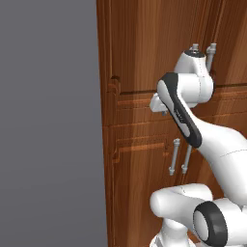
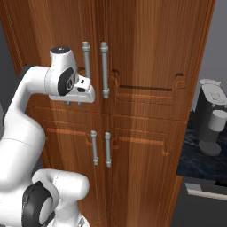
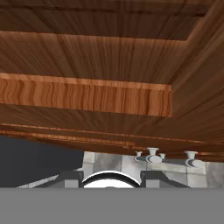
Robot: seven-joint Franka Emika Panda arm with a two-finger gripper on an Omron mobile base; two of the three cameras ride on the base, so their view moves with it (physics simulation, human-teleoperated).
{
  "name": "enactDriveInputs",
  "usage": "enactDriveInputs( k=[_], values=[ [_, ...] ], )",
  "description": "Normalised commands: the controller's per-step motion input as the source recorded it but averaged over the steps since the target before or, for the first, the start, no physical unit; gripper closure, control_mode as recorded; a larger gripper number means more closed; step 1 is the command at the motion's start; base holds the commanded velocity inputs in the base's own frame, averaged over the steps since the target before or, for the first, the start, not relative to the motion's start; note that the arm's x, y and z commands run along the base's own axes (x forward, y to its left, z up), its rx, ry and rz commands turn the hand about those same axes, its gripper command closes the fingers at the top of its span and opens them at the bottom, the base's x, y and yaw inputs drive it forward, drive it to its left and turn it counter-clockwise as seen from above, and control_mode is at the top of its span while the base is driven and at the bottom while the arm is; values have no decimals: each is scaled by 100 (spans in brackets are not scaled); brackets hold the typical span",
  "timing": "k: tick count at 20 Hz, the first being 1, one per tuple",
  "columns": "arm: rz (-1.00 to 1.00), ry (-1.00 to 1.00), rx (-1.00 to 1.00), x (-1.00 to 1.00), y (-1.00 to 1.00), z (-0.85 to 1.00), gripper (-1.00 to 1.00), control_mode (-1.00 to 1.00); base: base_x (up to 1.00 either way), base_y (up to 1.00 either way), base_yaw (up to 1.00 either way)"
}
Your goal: Open the cabinet. Pick the spray and place it next to the sink. Then close the cabinet.
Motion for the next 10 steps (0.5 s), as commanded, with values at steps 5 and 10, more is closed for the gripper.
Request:
enactDriveInputs(
  k=[5, 10],
  values=[
    [0, -3, 1, -12, -7, 0, -100, -100, 0, 0, 0],
    [0, -29, 10, -47, -49, 13, -100, -100, 0, 0, 0]
  ],
)
